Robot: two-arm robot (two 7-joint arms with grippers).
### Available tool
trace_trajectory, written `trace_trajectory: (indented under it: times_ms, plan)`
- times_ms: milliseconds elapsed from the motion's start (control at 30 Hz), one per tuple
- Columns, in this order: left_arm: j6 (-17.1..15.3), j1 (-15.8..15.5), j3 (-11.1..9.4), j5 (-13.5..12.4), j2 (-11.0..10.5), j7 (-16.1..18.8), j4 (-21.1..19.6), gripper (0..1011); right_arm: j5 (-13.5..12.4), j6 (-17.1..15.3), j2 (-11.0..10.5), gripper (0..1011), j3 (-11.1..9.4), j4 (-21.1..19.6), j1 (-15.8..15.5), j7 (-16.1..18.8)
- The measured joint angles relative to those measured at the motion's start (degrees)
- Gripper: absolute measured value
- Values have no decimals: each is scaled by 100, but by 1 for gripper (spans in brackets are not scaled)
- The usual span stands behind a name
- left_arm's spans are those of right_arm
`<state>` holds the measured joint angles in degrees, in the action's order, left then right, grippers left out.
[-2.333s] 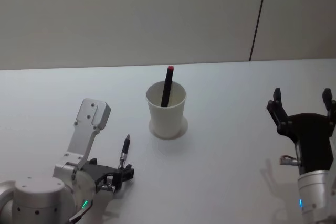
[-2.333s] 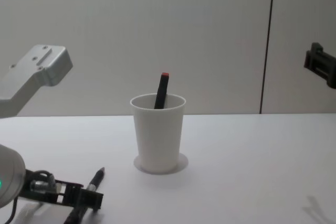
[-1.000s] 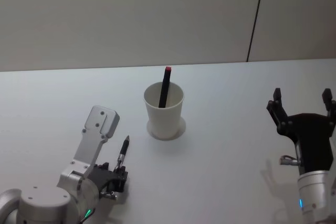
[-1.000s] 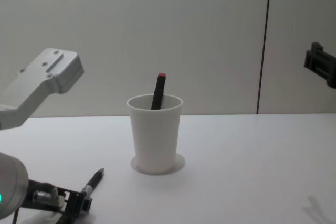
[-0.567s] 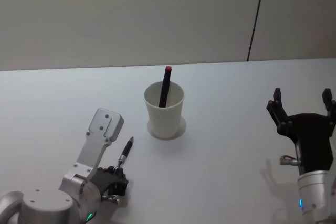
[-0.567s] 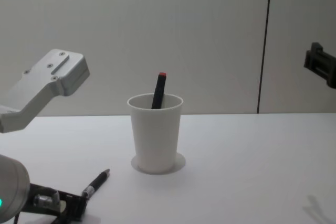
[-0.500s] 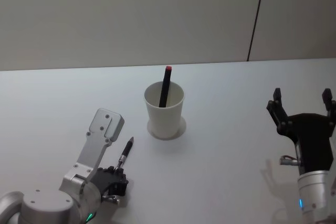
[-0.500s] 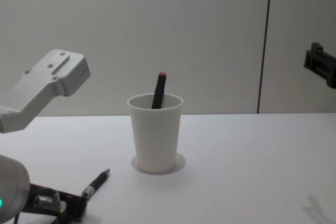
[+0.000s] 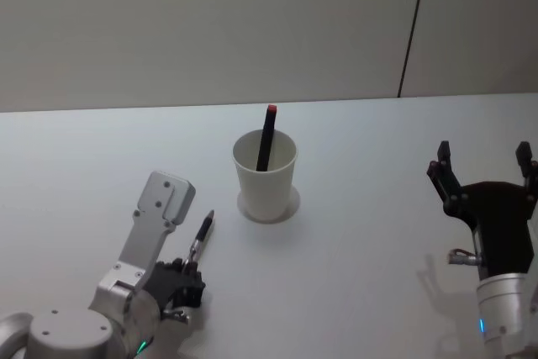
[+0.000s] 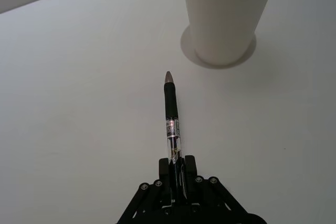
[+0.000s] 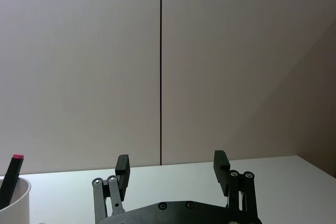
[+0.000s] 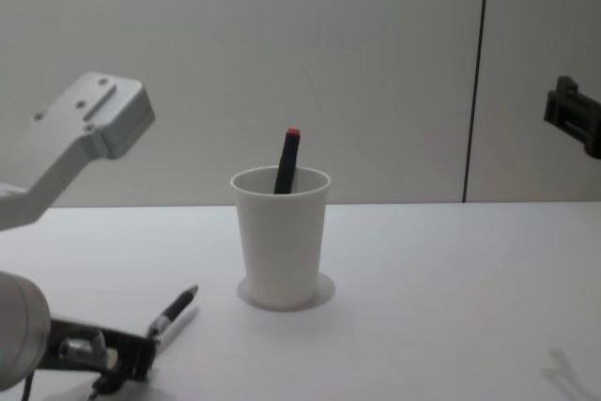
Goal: Place the pen into the pen holder.
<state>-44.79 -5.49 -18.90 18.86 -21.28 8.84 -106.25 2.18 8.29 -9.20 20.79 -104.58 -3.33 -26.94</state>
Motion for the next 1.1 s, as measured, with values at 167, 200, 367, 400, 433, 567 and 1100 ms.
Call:
trace_trajectory:
  times_ms: [167,200,367,400,433,567,1100]
  plan:
    - [385,69,56,-42,-24,23,-52,177,0,1,0,1002,0,0,0,0]
    - [440,78,64,-47,-28,30,-59,177,0,0,0,1002,0,0,0,0]
    - [788,133,122,-80,-50,76,-98,177,0,0,0,1002,0,0,0,0]
    - [927,149,141,-93,-58,96,-110,177,0,0,0,1002,0,0,0,0]
    - [985,159,153,-99,-62,106,-117,177,0,0,0,1002,0,0,0,0]
    - [1317,199,200,-130,-75,166,-141,177,0,0,0,1002,0,0,0,0]
    - [2970,338,402,-243,-85,290,-137,177,0,0,0,1002,0,0,0,0]
